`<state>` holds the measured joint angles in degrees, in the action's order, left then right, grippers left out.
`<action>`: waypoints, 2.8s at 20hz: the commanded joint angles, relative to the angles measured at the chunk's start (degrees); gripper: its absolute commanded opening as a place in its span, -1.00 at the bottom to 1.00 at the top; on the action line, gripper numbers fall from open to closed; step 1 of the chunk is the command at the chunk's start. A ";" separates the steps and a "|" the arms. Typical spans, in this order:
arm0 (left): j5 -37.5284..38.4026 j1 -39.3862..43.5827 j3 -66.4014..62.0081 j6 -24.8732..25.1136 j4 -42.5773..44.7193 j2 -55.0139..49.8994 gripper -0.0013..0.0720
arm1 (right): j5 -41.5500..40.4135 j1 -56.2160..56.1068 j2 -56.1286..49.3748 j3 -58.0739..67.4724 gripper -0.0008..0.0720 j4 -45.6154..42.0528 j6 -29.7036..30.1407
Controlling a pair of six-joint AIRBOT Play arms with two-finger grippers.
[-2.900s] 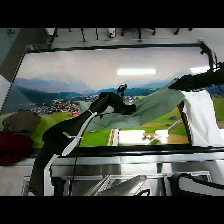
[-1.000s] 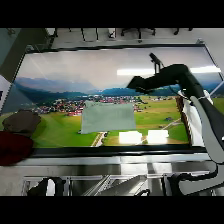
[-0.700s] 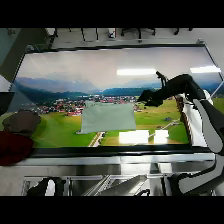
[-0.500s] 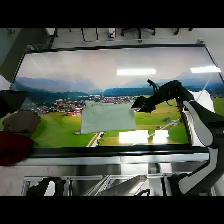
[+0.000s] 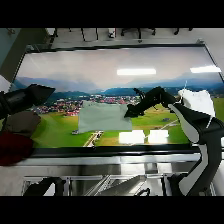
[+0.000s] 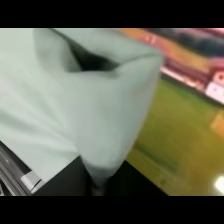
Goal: Fold the shirts.
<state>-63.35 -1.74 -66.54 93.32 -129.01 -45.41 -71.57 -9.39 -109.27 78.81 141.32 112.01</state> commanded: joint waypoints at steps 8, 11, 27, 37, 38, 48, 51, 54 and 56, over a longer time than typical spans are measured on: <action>2.45 2.40 -0.02 0.09 0.50 6.27 -0.93 | -0.90 7.48 9.86 16.81 -0.90 1.92 -4.02; 2.36 2.40 0.04 0.09 0.50 8.28 -0.93 | -3.50 15.67 10.99 27.06 -0.90 1.95 -7.56; -0.96 2.58 0.15 -2.32 0.09 3.06 -0.93 | -22.08 57.27 10.84 36.06 -0.90 -0.13 -16.81; -1.38 2.58 0.15 -0.28 0.02 2.03 -0.93 | -34.27 58.86 20.59 35.45 -0.90 -11.08 -26.21; -1.46 2.58 0.15 0.26 0.02 2.05 -0.93 | -34.23 58.86 22.18 34.23 -0.90 -15.26 -27.54; -2.82 2.58 0.15 2.73 0.04 2.01 -0.93 | -34.36 58.86 32.63 3.39 -0.17 -31.52 -33.55; -3.43 2.58 0.15 2.73 0.04 2.01 -0.93 | -34.36 58.86 33.22 2.05 0.79 -33.14 -37.13; -4.63 2.58 0.15 2.73 0.07 1.99 -0.93 | -34.32 58.86 34.42 3.56 0.79 -33.09 -41.05; -4.55 2.58 0.15 2.75 0.04 1.99 -0.93 | -34.25 58.86 34.86 5.27 0.78 -33.05 -42.45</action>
<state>-67.40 0.84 -66.37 96.09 -128.95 -43.38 -105.75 49.47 -75.24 83.09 109.08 72.86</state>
